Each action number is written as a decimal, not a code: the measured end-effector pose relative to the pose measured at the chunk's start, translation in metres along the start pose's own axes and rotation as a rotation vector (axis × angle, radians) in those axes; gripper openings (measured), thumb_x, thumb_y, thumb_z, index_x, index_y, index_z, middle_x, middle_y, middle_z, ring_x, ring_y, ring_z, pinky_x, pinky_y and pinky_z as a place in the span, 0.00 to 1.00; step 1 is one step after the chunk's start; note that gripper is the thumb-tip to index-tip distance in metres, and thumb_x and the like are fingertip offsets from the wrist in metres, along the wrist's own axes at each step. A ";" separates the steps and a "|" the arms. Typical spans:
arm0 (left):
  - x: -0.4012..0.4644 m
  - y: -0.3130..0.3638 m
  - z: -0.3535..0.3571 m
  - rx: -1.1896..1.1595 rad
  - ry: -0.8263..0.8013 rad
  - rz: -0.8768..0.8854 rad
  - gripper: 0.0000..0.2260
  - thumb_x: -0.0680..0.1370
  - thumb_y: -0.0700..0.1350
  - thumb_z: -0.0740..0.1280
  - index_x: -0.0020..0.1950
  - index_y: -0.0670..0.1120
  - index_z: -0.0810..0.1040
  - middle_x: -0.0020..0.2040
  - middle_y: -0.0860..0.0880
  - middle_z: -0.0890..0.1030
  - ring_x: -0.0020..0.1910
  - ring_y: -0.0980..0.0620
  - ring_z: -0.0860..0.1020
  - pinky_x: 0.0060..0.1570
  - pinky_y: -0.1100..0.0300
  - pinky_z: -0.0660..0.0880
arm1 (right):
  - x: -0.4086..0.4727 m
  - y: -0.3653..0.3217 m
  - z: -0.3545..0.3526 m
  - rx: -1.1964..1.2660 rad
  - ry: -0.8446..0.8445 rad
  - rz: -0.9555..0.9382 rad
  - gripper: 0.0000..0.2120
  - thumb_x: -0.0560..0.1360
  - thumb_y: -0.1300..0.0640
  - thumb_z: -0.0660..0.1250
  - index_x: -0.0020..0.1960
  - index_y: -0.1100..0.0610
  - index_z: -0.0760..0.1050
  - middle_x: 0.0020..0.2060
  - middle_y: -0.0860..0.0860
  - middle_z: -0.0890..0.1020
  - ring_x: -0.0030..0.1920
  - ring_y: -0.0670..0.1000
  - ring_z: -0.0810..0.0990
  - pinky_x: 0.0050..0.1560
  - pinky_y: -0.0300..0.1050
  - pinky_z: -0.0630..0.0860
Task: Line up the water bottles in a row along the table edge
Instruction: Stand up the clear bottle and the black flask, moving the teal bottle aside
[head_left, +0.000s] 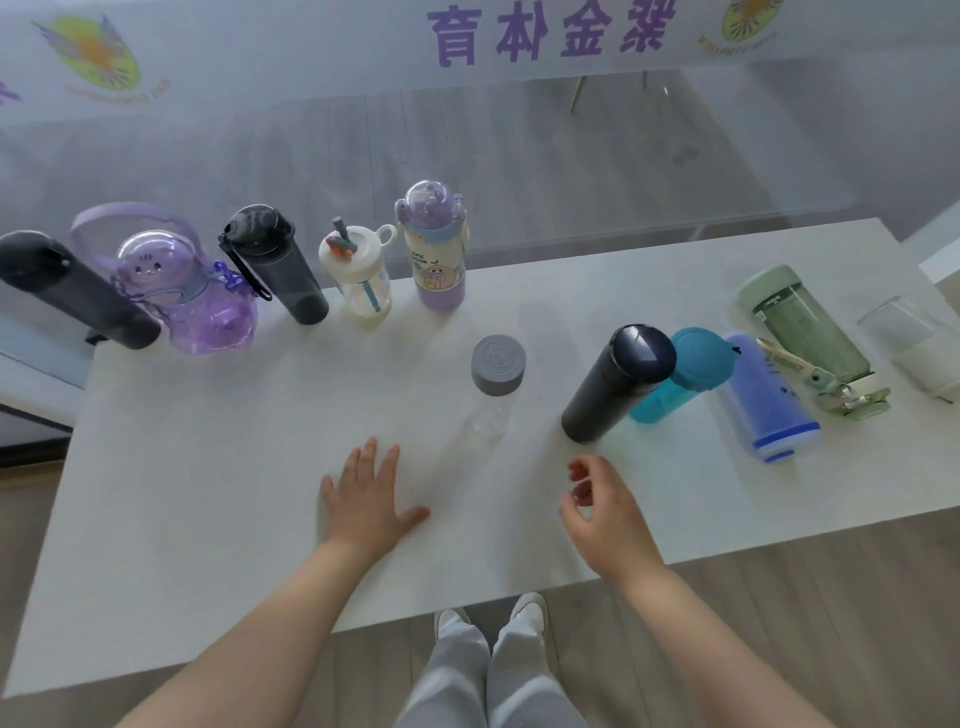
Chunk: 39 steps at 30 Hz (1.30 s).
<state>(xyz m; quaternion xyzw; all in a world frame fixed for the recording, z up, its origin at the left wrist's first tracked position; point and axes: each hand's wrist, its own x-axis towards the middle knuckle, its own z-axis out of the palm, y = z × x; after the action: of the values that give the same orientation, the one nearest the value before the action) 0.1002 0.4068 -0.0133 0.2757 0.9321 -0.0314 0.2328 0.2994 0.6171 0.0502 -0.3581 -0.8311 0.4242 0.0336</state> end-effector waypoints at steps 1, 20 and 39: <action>0.003 -0.007 -0.004 -0.011 -0.001 -0.007 0.42 0.73 0.68 0.61 0.78 0.53 0.44 0.79 0.48 0.40 0.77 0.46 0.42 0.71 0.38 0.47 | 0.006 -0.008 0.010 0.047 -0.029 0.036 0.18 0.75 0.59 0.67 0.63 0.53 0.67 0.55 0.49 0.74 0.48 0.48 0.76 0.52 0.45 0.76; 0.074 -0.069 -0.029 -0.022 0.138 0.009 0.37 0.74 0.71 0.48 0.78 0.55 0.46 0.80 0.48 0.45 0.77 0.46 0.46 0.71 0.36 0.47 | 0.140 -0.069 0.084 0.244 0.262 0.143 0.27 0.75 0.55 0.70 0.68 0.60 0.61 0.64 0.55 0.73 0.59 0.53 0.74 0.54 0.41 0.67; 0.076 -0.074 0.004 -0.063 0.313 0.027 0.32 0.75 0.61 0.54 0.77 0.52 0.58 0.79 0.48 0.55 0.76 0.45 0.56 0.71 0.37 0.50 | 0.306 -0.092 0.065 0.248 0.349 0.098 0.31 0.74 0.55 0.70 0.72 0.56 0.61 0.66 0.53 0.73 0.65 0.54 0.72 0.58 0.39 0.66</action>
<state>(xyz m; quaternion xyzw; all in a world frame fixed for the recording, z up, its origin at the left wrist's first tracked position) 0.0070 0.3812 -0.0565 0.2824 0.9537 0.0442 0.0934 -0.0024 0.7284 0.0003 -0.4592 -0.7356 0.4559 0.2003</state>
